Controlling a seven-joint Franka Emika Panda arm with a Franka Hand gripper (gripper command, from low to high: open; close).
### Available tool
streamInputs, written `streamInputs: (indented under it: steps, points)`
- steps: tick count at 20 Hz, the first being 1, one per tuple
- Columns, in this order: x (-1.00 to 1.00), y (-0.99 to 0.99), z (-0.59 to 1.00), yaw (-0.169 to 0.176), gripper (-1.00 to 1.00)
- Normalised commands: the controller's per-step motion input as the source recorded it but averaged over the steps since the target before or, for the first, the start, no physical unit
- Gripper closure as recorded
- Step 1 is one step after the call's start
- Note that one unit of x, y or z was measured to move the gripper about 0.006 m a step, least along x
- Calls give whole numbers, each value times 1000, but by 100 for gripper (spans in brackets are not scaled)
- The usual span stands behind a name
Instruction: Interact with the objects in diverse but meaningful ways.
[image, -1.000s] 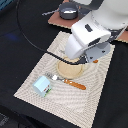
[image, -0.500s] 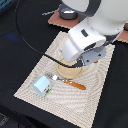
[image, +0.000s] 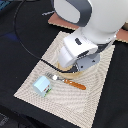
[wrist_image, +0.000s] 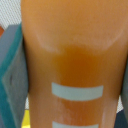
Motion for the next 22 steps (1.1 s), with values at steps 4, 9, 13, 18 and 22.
streamInputs:
  steps: [4,9,13,18,22]
  points:
    - [-839,149,-356,0,100]
    - [-823,59,-319,-4,100]
    - [-962,91,-114,-16,100]
    - [-983,107,-2,-23,100]
    - [-881,109,-3,-26,100]
